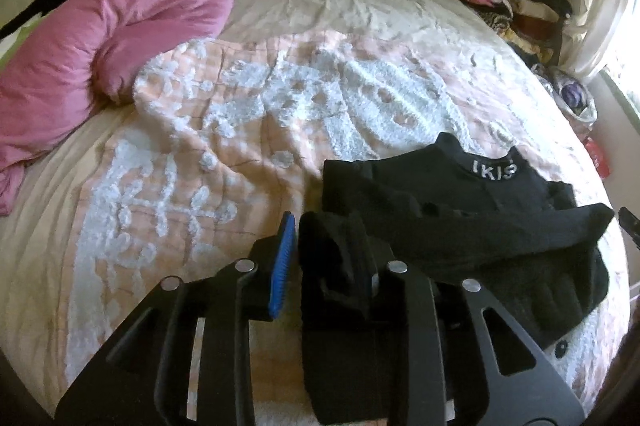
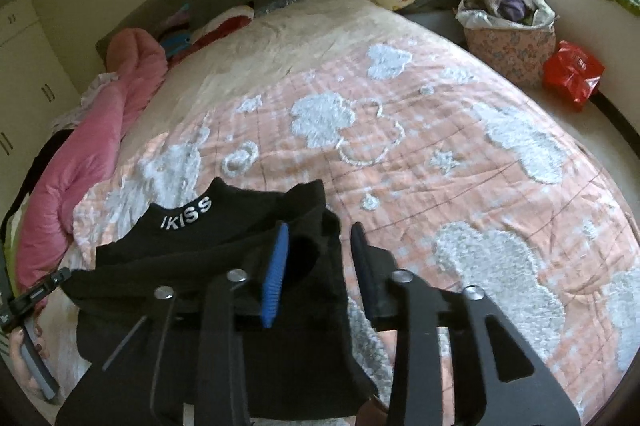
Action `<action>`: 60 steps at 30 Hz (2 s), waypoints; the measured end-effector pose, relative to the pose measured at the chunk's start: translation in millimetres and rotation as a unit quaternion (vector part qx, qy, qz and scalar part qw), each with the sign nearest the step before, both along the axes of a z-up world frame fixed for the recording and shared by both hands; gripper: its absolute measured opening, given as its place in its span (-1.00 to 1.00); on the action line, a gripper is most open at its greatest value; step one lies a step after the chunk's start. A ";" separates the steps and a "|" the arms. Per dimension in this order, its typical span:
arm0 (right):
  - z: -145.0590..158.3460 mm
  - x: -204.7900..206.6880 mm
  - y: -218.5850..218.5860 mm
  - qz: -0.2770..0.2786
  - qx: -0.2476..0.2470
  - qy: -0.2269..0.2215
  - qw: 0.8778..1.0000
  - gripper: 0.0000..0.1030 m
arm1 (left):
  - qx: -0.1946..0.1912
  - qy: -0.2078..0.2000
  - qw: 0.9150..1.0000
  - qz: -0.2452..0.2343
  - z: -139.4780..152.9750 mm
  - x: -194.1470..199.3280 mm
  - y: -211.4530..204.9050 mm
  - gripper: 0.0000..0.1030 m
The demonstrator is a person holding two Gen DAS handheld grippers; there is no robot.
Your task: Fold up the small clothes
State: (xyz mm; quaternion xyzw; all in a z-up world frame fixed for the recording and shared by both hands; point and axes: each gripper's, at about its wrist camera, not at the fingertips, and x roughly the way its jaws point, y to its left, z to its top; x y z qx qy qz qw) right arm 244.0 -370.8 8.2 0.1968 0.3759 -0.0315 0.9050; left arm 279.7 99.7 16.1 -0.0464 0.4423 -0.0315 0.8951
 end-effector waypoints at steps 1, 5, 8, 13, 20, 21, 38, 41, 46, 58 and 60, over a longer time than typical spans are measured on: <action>3.0 -2.9 -0.3 0.002 -0.001 -0.005 1.000 -0.36 | 0.001 -0.007 1.000 0.000 3.1 -4.7 2.0 -0.59; 9.7 -18.9 9.5 0.044 -0.008 -0.016 0.999 -0.45 | 0.012 -0.021 1.000 -0.017 9.7 -29.6 4.8 -0.60; 2.6 -25.0 28.7 0.088 -0.021 0.000 0.996 -0.65 | 0.026 -0.011 0.999 -0.041 2.8 -44.0 -1.5 -0.88; -29.9 -23.1 67.9 0.151 -0.047 0.048 0.986 -0.65 | 0.072 0.025 0.993 -0.093 -32.9 -50.7 -31.1 -0.91; -61.8 2.2 86.5 0.149 -0.072 0.091 0.982 -0.65 | 0.106 0.025 0.991 -0.079 -51.6 -28.5 -43.4 -0.91; -62.6 7.4 86.6 0.146 -0.071 0.089 0.983 -0.65 | 0.108 0.024 0.991 -0.077 -51.3 -22.9 -44.5 -0.91; -48.4 77.7 36.1 0.050 -0.025 0.067 0.996 -0.64 | 0.039 -0.001 0.999 0.000 -19.1 60.1 -13.2 -0.81; -44.8 73.1 25.6 0.041 -0.048 0.061 0.996 -0.54 | 0.029 0.005 0.999 0.013 -22.3 59.3 0.6 -0.77; -54.6 77.0 19.8 0.047 -0.058 0.081 0.994 -0.28 | 0.018 0.039 0.999 0.001 -45.0 62.5 1.8 -0.65; -40.3 69.7 10.9 0.046 -0.016 0.028 0.998 -0.88 | 0.050 -0.021 0.998 0.010 -14.7 57.3 1.3 -1.00; -37.1 68.0 -3.1 0.029 0.021 0.018 0.999 -0.88 | 0.039 -0.043 0.998 0.022 0.1 57.8 9.8 -1.00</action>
